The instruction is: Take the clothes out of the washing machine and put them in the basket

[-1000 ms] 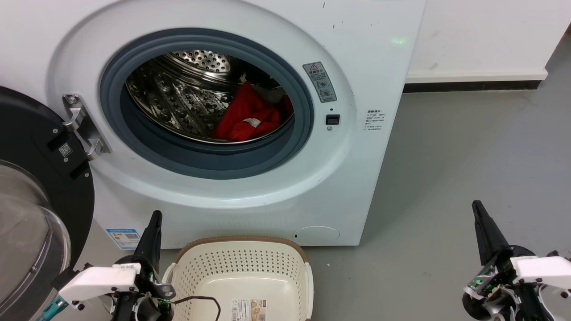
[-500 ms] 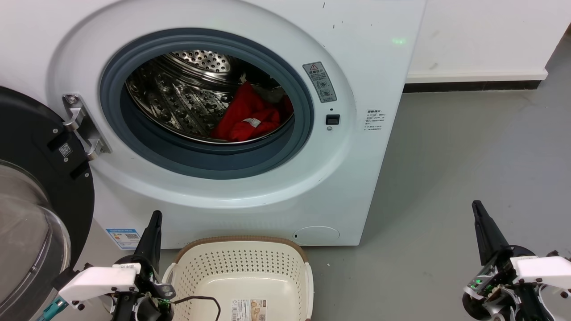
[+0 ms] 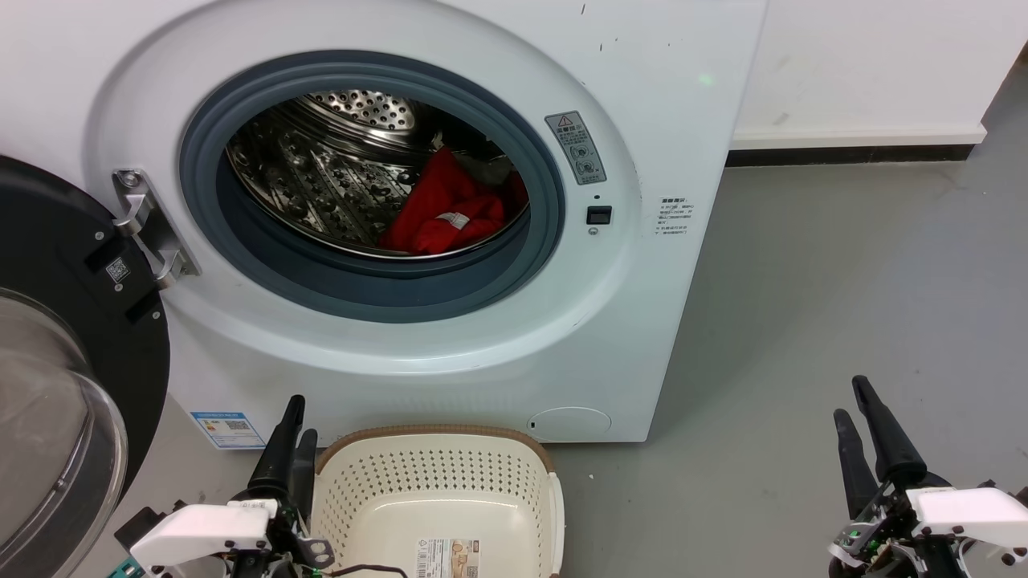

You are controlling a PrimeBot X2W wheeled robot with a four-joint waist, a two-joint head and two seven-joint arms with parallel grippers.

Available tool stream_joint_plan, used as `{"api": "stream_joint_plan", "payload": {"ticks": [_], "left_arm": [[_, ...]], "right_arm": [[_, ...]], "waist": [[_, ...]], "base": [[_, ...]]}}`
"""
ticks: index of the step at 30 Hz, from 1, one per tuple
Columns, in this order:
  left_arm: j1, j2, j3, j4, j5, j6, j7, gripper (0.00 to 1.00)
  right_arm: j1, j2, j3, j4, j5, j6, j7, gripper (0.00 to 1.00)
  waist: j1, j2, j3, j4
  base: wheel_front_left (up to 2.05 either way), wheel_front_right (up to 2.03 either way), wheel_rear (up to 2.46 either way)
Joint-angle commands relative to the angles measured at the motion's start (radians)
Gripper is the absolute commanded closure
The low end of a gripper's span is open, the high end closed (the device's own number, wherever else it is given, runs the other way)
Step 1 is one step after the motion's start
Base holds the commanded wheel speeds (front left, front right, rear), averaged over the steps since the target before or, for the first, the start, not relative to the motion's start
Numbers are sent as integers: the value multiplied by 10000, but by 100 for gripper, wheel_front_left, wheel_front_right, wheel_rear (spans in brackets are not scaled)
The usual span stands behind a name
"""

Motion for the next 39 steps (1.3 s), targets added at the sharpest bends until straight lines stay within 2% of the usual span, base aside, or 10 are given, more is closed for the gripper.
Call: {"api": "stream_joint_plan", "payload": {"ticks": [1, 6, 15, 29, 32, 33, 39], "left_arm": [[-298, 12, -179, -302, 178, -5, -166, 0], [-344, 13, -354, -464, 527, -6, -361, 0], [-423, 15, -679, -829, 2192, 19, -765, 0], [-547, 18, -1488, -1156, 5239, 523, -1326, 0], [-585, 18, -1615, -1175, 5897, 617, -1433, 0], [-621, 19, -1705, -1214, 6511, 709, -1539, 0], [-658, 20, -1914, -1227, 7654, 854, -1740, 0]], "right_arm": [[-87, -8, 109, -342, -148, 0, -160, 0], [-10, -8, 218, -519, -369, 0, -357, 0], [147, -7, 430, -888, -1609, 0, -764, 0], [448, -5, 475, -1456, -5360, 0, -1321, 0], [496, -5, 563, -1567, -6291, 0, -1429, 0], [554, -4, 606, -1677, -7015, 0, -1537, 0], [683, -4, 639, -1783, -8155, 0, -1715, 0]], "waist": [[0, 0, 2, -2], [0, 0, 2, -3], [0, 0, -2, 22], [0, 0, -23, 146], [0, 0, -26, 154], [0, 0, -31, 156], [0, 0, -57, 159]], "base": [[0, 0, 0], [0, 0, 0], [0, 0, 0], [0, 0, 0], [0, 0, 0], [0, 0, 0], [0, 0, 0]]}}
